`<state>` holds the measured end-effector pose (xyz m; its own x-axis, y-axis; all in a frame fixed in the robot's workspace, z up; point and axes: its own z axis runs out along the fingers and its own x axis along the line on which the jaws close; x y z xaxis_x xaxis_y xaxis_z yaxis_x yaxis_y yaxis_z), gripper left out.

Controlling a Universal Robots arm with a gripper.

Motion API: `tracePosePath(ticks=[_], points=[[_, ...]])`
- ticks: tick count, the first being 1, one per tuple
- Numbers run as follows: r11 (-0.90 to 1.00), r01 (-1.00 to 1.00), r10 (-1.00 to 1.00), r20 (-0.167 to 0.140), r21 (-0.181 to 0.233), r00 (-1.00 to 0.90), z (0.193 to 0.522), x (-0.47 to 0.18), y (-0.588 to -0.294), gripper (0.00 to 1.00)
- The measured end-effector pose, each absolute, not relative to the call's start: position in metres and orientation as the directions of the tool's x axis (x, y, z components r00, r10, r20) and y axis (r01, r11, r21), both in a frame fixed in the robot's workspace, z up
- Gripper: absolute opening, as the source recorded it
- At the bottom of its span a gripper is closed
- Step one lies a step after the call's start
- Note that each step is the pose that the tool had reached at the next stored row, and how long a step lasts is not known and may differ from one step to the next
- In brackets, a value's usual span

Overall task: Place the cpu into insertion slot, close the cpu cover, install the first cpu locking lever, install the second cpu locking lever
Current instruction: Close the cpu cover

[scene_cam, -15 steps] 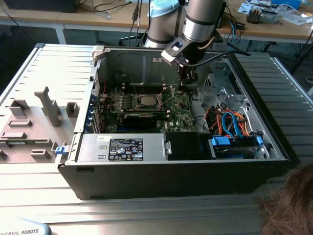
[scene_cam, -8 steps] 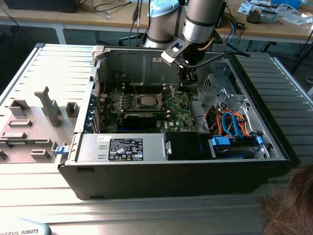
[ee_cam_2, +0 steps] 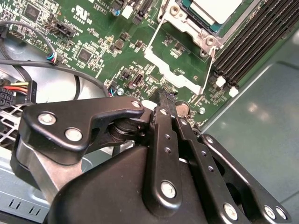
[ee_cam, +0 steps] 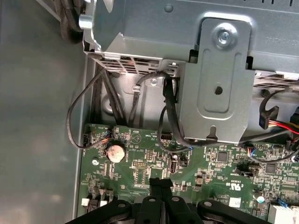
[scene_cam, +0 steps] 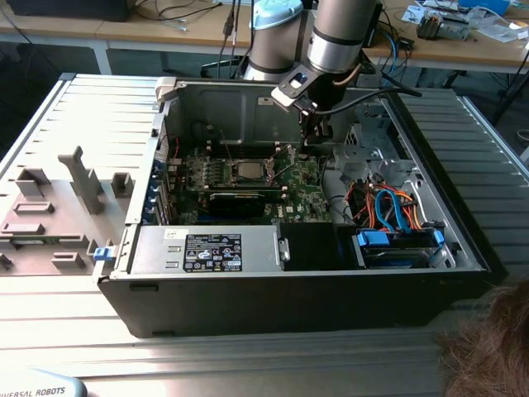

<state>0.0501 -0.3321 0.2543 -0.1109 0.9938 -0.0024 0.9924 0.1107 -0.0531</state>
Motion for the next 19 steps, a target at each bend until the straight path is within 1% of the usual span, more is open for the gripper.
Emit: tracePosePath(ticks=[19], points=[[0.111, 0.992, 0.994, -0.002, -0.053, -0.111, 0.254, 0.030, -0.332, 0.11]])
